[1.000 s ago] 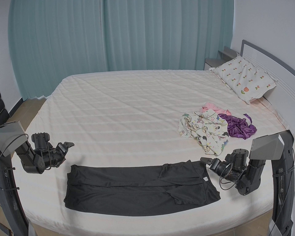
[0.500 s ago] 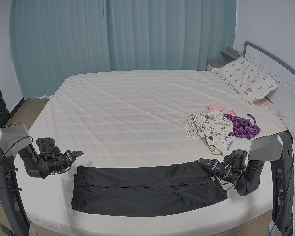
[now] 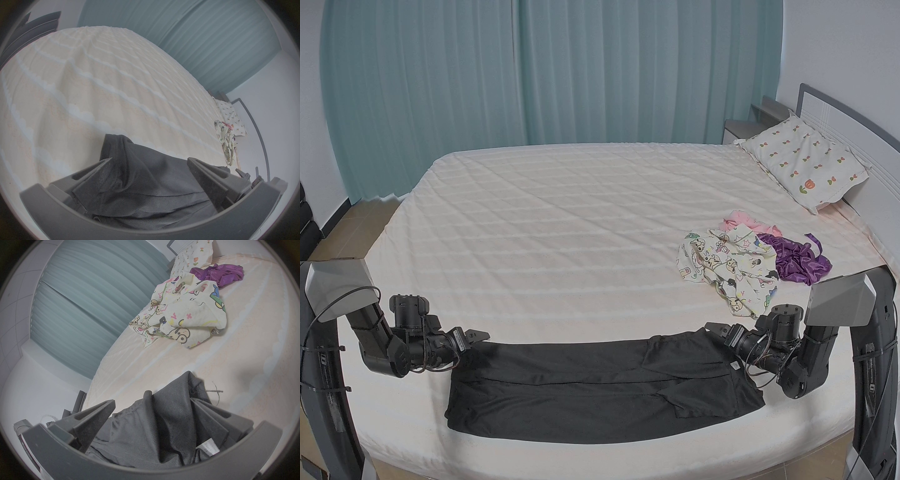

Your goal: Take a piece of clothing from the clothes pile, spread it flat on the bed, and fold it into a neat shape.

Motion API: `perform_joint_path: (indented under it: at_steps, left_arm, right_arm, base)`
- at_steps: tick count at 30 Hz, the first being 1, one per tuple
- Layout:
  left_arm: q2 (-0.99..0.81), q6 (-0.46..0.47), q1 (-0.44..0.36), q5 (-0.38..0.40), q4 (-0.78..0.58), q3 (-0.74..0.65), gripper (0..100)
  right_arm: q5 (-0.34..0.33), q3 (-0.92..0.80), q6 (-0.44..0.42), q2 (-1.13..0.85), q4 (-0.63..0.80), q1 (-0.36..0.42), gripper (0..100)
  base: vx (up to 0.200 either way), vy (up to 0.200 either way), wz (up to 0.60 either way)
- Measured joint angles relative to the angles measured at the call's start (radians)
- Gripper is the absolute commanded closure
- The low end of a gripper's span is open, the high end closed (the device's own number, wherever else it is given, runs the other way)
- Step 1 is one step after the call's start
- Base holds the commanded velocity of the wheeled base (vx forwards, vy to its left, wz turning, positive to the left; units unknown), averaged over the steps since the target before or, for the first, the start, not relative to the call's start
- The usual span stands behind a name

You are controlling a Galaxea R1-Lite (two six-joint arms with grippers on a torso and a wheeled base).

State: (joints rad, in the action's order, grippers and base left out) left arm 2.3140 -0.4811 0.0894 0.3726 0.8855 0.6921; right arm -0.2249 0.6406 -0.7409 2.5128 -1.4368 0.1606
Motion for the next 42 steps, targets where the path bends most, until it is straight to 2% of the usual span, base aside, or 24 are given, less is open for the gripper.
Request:
perform_joint_path:
  at_steps: [2,3,12,31,42]
  left_arm:
    - [0.001,0.017,-0.001,-0.003,-0.001,-0.002,0]
    - [0.002,0.027,-0.001,-0.006,-0.004,-0.003,100]
    - [0.018,0.034,0.016,-0.106,-0.009,0.001,100]
    - [0.04,0.021,0.081,-0.106,-0.007,0.029,100]
    - [0.033,0.036,0.07,-0.102,0.0,-0.007,100]
  right_arm:
    - [-0.001,-0.001,0.0,0.0,0.0,0.0,0]
    - [-0.001,-0.001,0.0,0.0,0.0,0.0,0]
    - [-0.002,-0.002,0.0,0.001,0.0,0.0,0]
    - [0.0,-0.006,0.0,0.001,0.0,0.001,0]
    - [0.001,-0.005,0.0,0.003,-0.001,0.005,0]
  base:
    - [0.0,0.0,0.0]
    - [0.0,0.0,0.0]
    - [0.0,0.0,0.0]
    - [0.0,0.0,0.0]
    - [-0.055,0.0,0.0]
